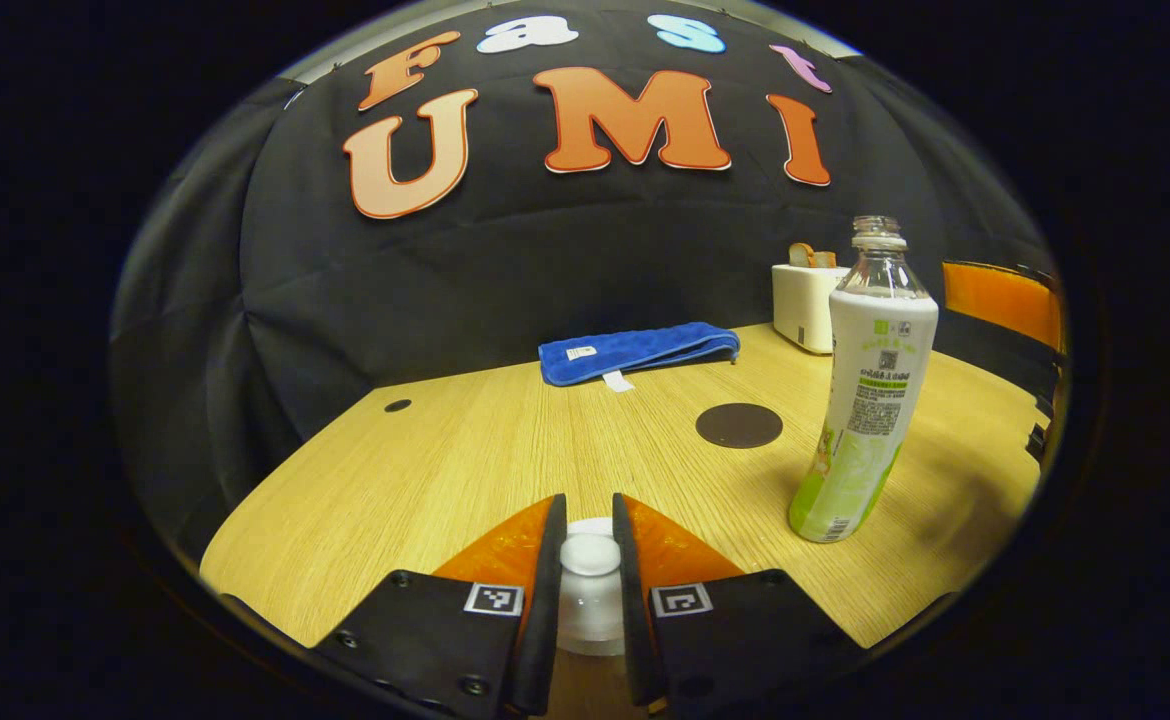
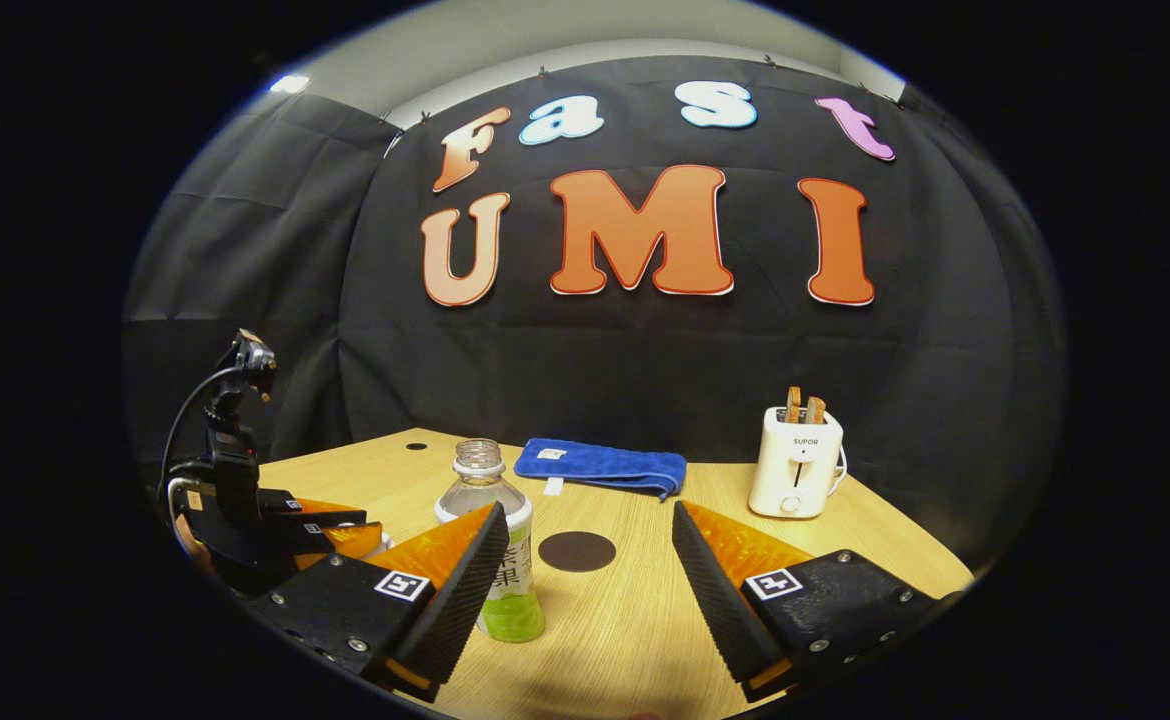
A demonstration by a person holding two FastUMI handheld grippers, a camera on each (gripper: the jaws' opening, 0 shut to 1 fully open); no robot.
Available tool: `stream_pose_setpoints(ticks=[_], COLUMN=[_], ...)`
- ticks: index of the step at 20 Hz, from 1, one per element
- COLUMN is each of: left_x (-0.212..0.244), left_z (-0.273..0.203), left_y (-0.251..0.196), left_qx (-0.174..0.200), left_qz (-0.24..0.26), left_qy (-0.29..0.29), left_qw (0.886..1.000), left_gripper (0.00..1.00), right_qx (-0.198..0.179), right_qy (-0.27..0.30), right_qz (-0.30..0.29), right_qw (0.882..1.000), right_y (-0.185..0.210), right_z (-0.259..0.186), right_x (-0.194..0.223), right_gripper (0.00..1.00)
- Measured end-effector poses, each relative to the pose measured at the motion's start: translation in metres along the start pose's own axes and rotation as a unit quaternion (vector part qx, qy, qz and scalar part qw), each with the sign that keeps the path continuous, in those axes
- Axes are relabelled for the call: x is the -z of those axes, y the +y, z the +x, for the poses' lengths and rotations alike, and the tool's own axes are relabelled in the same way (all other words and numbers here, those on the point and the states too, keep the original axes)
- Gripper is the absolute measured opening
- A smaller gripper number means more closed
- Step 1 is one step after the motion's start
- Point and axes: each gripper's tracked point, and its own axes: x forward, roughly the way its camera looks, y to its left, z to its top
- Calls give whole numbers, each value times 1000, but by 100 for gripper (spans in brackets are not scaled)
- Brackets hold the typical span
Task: Open the teacup lid with one hand, grasp the water bottle and pour water into the teacup with the other hand; after pouring, place the water bottle on the coaster and then close the teacup lid.
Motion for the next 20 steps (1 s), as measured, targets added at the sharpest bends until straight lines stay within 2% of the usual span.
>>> stream_pose_setpoints(ticks=[5,11,16,20], left_x=[-9,-38,-42,-43], left_z=[-1,-11,-20,-27], left_y=[-2,10,32,53], left_qx=[4,-11,-26,-46], left_qz=[-4,-10,-31,-38], left_qy=[-15,-55,-63,-69], left_qw=[1000,998,997,996], left_gripper=[33,32,32,32], right_qx=[-18,-76,-78,-75], right_qy=[12,35,80,107], right_qz=[-4,-11,-27,-15], right_qw=[1000,996,993,991], right_y=[10,42,53,60], right_z=[4,9,23,31], right_x=[9,26,55,73], right_gripper=[99,99,99,97])
